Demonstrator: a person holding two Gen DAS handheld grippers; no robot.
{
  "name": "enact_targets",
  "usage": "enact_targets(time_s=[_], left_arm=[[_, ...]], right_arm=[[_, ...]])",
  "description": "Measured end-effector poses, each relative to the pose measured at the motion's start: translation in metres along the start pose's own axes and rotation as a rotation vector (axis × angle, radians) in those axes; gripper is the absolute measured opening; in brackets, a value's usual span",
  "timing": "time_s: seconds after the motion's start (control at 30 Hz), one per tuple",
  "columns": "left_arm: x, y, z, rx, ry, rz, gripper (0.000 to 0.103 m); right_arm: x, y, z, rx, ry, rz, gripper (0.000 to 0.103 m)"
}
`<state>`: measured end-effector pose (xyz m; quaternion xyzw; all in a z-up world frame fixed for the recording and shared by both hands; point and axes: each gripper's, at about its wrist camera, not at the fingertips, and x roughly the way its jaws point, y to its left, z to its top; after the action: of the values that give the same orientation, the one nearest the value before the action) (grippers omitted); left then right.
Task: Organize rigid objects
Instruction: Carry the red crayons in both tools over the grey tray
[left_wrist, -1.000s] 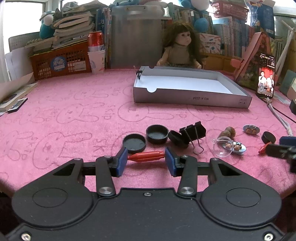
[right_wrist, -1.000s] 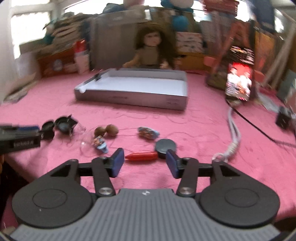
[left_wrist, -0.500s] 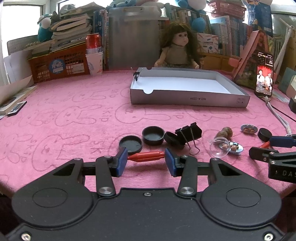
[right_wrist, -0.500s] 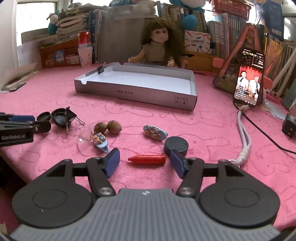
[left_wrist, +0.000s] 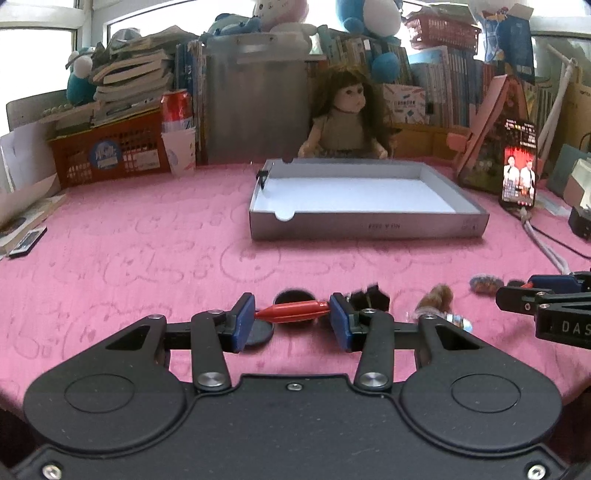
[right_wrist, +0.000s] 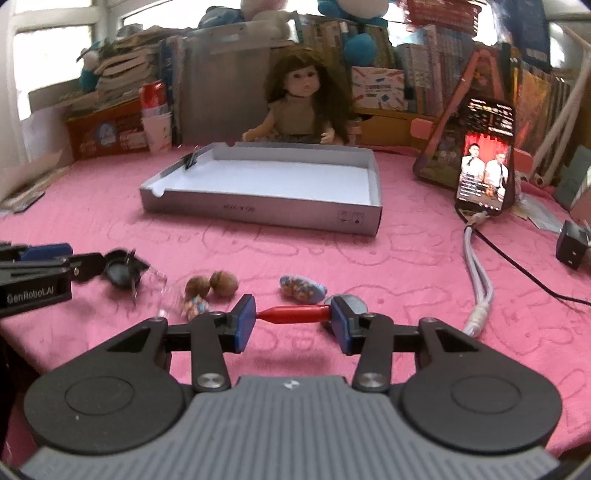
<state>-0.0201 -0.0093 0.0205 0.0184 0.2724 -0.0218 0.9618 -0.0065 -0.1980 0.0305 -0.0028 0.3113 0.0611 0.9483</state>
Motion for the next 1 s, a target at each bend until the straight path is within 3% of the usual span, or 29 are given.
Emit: enact_targets(time_s=[0.37,1.0], left_arm=[[0.034,-0.001,0.052,-0.005,-0.014,-0.036,0.042],[0.117,-0.019,0.115,-0.020,0.068,-0.052,0.042]], right_arm=[[0.022,-0.007,0.037,0.066,-0.005,-0.026,0.049],[0.083,-0.010,0.094,0.087,0.050,-0.050,0.049]])
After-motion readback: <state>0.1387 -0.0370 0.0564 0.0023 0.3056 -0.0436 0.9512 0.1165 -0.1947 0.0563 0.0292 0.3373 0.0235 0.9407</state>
